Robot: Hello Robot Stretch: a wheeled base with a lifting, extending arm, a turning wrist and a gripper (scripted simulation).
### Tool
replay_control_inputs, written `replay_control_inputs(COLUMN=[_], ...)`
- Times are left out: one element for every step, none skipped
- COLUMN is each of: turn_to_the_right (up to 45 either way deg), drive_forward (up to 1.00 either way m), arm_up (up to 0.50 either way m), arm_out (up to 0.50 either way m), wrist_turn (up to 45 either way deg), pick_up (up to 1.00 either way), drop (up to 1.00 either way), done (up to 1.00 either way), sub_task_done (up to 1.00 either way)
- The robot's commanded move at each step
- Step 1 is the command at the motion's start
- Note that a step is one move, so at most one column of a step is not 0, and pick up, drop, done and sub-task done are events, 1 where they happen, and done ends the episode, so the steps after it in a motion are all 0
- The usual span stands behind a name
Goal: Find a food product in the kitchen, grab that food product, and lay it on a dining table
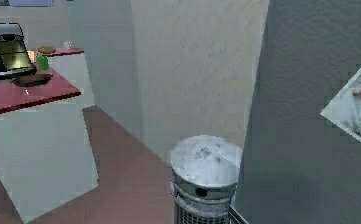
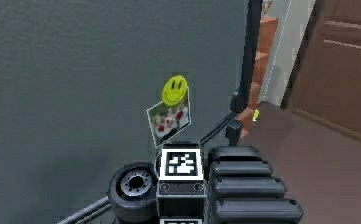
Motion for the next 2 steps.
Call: replay_control_inputs(turn_to_the_right=[-45.0, -45.0], drive_forward=[0.0, 0.0], arm_up=[0.0, 0.0], arm_out=[0.0, 0.0], wrist_turn=[0.0, 0.0], pick_up=[0.0, 0.0], drop=[0.0, 0.0], done=[0.0, 0.0], sub_task_done=[0.0, 0.0])
